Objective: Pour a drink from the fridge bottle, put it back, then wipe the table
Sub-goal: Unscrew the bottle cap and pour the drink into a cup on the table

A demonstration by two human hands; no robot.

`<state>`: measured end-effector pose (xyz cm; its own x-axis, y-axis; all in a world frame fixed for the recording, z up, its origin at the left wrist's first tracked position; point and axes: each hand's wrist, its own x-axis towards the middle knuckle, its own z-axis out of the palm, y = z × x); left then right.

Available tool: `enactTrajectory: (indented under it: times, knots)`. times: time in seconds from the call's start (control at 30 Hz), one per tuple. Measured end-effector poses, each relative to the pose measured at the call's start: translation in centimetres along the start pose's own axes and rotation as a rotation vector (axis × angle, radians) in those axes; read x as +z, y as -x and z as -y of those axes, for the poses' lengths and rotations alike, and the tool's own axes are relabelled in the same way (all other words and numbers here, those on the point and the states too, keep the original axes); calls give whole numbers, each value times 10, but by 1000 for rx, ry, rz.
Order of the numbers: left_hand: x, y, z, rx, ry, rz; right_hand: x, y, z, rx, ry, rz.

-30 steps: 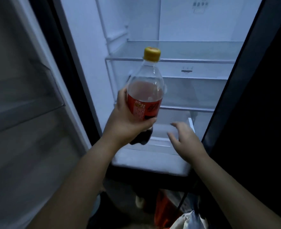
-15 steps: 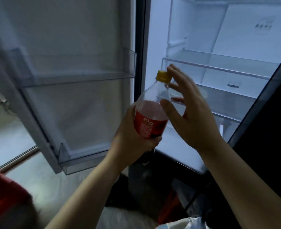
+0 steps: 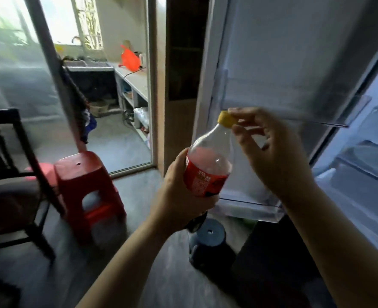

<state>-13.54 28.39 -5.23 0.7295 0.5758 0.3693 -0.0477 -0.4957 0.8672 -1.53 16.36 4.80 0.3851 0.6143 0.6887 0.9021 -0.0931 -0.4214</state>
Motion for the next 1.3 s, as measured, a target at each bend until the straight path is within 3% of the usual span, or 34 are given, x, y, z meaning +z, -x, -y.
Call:
enactTrajectory:
  times: [0.27, 0.57, 1.1, 1.3]
  knots:
    - [-179, 27, 58, -111, -93, -263, 152, -58, 119, -118, -208, 175]
    - [-321, 92, 102, -256, -330, -489, 272, -102, 235, -272, -235, 358]
    - [-415, 156, 129, -496, -372, -876, 417, -130, 353, -594, -555, 765]
    - [-426, 142, 129, -495, -355, -1040, 455, -154, 374, -736, -656, 802]
